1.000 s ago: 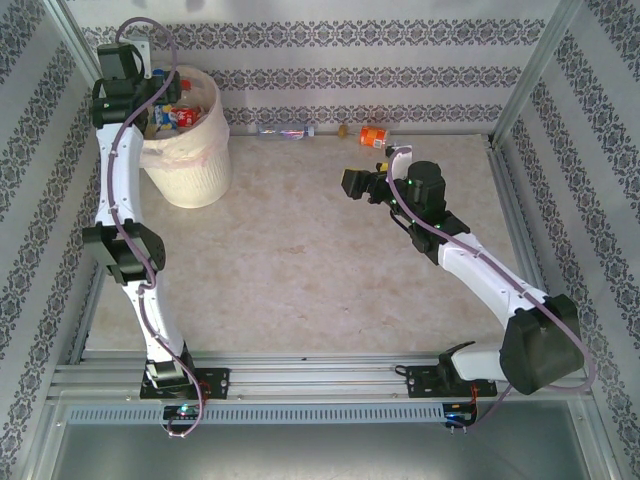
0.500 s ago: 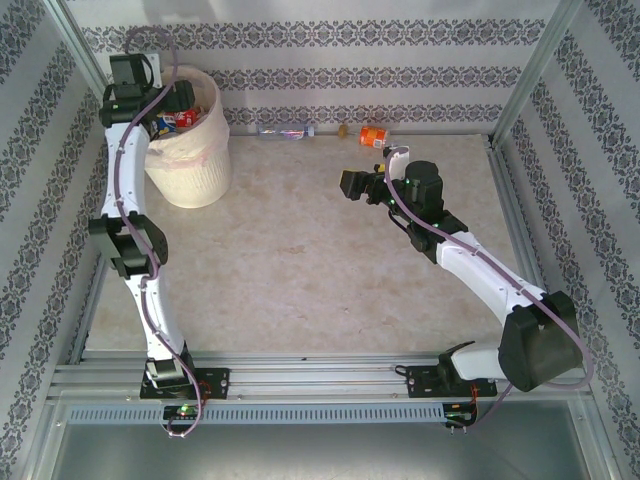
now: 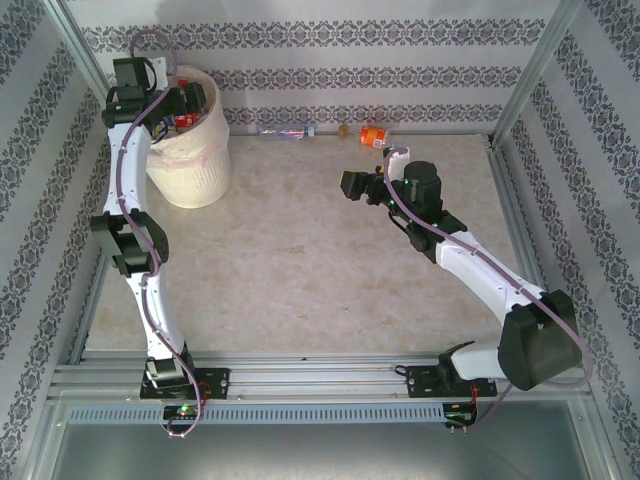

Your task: Put the plastic bottles in the bin

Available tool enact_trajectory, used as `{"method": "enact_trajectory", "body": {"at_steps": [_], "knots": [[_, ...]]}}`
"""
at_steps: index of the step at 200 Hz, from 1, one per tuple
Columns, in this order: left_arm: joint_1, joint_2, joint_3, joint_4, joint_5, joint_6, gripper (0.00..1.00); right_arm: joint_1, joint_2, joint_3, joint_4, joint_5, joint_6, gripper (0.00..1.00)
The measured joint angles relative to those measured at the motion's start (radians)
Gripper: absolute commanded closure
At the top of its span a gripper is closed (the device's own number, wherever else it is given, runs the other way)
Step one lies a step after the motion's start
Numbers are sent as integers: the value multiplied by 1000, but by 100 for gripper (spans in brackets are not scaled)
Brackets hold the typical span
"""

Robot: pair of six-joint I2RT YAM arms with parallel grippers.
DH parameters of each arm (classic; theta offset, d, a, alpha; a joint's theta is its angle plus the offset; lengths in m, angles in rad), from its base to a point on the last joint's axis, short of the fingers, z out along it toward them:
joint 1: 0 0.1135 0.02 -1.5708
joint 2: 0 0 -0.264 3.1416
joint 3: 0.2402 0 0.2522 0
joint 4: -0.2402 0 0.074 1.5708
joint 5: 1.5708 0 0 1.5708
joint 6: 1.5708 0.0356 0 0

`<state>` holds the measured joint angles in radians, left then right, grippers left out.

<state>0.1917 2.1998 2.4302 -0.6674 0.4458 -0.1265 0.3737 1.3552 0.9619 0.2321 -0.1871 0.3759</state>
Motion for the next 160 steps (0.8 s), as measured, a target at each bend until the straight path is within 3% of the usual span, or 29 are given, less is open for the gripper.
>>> {"method": "enact_trajectory", "body": {"at_steps": [22,86,160], "knots": [[0,-38,-26,2,37,-26,0,-23,27,11,-3,22,12,2],[-2,-239,-148,72,109,-134,0,-148,203,172,-78,55,19,2],[-111,-513,-612,354,175,-335,0,-300,616,589,-230,-113,-72,2]]}}
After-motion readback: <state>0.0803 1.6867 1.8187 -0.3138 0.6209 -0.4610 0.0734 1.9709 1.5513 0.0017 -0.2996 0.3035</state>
